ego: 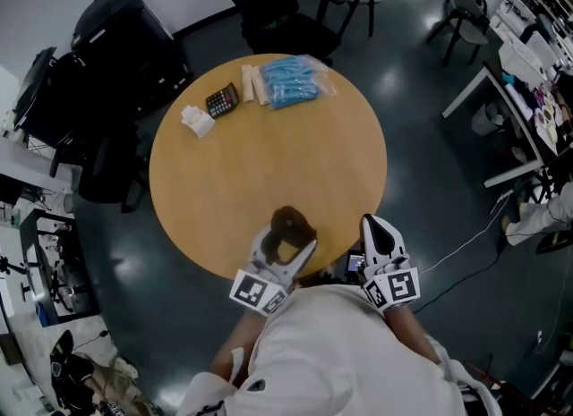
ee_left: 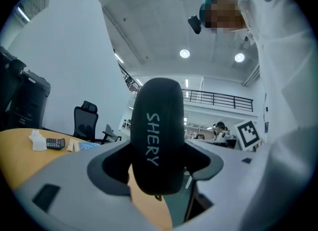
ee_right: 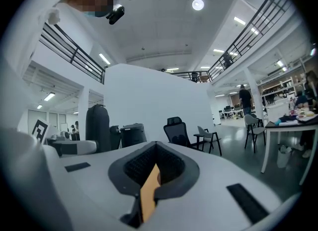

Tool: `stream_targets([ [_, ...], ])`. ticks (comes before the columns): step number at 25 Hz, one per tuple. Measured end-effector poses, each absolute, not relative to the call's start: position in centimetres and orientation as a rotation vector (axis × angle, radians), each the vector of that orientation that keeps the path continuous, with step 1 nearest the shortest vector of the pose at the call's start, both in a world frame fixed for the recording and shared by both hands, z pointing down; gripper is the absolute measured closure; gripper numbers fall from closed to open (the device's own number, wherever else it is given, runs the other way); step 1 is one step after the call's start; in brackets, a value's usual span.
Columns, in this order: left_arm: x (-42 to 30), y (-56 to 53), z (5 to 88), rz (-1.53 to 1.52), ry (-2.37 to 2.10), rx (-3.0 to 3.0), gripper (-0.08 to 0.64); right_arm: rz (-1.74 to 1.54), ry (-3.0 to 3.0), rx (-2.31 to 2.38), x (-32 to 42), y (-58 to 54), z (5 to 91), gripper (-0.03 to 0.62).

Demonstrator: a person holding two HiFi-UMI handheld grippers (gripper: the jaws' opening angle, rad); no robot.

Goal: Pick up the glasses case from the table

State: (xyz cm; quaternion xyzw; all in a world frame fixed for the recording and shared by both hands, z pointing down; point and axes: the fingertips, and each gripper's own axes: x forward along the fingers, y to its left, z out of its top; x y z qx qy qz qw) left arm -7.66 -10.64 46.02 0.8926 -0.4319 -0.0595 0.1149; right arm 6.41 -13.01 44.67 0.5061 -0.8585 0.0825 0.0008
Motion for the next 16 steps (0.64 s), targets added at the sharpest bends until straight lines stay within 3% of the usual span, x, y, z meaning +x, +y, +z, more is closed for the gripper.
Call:
stream_targets([
  [16, -6.6, -9.7, 46.6, -0.157, -1.257, 2.63, 0.239, 0.245, -2.685, 1.608, 7.1, -11.7, 44.8, 0.577],
])
